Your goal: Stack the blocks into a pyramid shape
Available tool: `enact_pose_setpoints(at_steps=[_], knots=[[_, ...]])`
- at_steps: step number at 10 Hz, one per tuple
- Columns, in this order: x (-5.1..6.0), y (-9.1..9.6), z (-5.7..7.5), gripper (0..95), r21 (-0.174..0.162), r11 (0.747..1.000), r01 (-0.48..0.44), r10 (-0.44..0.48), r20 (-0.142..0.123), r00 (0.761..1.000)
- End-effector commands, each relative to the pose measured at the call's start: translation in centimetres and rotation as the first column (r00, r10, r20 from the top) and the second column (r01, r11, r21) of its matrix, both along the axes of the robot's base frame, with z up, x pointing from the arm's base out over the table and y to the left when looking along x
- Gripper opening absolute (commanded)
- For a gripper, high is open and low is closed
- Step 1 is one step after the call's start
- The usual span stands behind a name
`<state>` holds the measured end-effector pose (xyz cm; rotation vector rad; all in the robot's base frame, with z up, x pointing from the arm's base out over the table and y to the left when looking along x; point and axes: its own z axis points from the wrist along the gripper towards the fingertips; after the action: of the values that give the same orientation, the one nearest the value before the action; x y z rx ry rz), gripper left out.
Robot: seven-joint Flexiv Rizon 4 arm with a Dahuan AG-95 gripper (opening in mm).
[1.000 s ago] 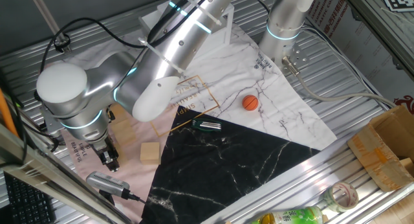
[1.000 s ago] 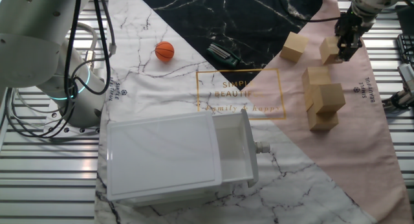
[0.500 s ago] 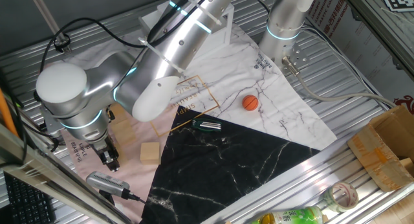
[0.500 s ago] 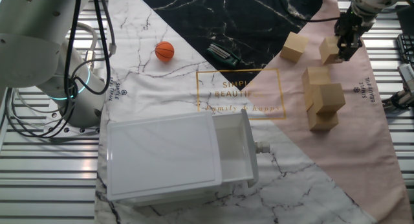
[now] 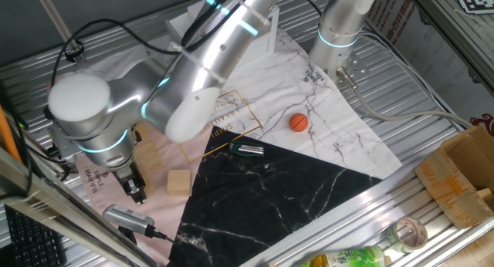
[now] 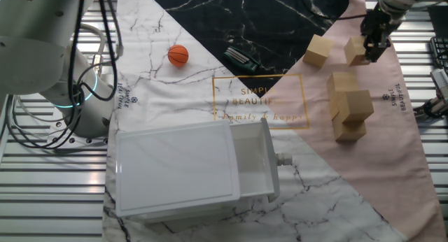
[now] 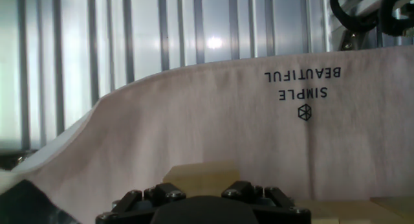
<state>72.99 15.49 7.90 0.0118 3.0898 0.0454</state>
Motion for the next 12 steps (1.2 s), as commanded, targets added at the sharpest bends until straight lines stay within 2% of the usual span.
enact_pose_setpoints(at_steps=[1,6,12], knots=[[0.4,0.3,0.7,0.0,0.005,1.0,-0.009,0.009,-0.017,1.0],[0.0,-1.9,3.6,0.0,0.012,1.0,-0.024,0.025,-0.017,1.0],[0.0,-2.1,3.9,0.0,0.01,1.0,-0.019,0.019,-0.017,1.0]])
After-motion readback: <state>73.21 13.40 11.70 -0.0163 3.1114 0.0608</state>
